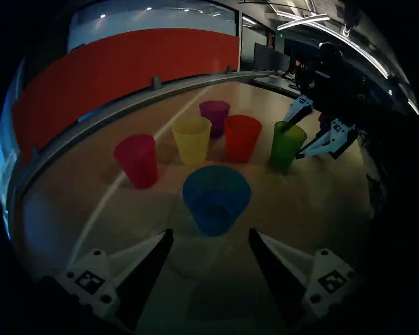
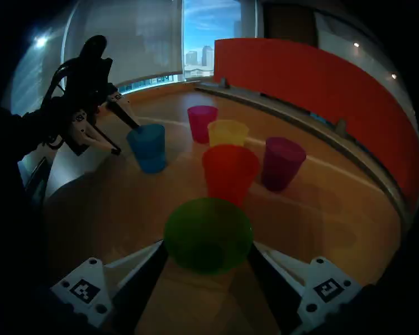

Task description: Pour water

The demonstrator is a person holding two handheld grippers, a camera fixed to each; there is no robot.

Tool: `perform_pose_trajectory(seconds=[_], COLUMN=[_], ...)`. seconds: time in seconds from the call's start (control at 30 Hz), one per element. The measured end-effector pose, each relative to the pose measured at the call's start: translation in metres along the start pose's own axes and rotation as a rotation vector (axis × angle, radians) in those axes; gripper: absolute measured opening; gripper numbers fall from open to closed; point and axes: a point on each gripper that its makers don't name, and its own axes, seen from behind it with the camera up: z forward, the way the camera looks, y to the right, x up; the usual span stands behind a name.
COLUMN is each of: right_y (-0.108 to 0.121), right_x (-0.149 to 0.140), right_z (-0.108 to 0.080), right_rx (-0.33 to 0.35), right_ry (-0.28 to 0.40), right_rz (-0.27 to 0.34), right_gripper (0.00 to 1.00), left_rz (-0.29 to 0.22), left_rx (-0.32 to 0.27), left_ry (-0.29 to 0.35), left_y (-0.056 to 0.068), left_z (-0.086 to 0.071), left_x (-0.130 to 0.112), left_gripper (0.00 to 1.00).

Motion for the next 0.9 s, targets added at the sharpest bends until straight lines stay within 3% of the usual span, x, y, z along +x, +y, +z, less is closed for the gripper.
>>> perform_pose_trajectory(seconds=[0.4,0.7,0.9], right_y=[-0.004,-0.003,0.0], right_x=[-0.013,-0.014,-0.009], right_z=[-0.032,-0.059,-0.079], right_rx=[-0.046,-0.12,-0.188], right_ry=[0.037,0.095,0.149], right_rz=[0.052,0.106,0.137], right_gripper=[1.0,1.0,1.0], left_rz=[-0.033,-0.08,-0.081], left_rx=[0.059,0.136,0.209], left_ry=[0.054,0.127,0.196], left_y=[-0.006,-0.011,-0.014], left_z=[-0.023,-0.044,-0.062], left_x=[0.0,0.003,0.008], left_gripper=[1.0,1.0,1.0])
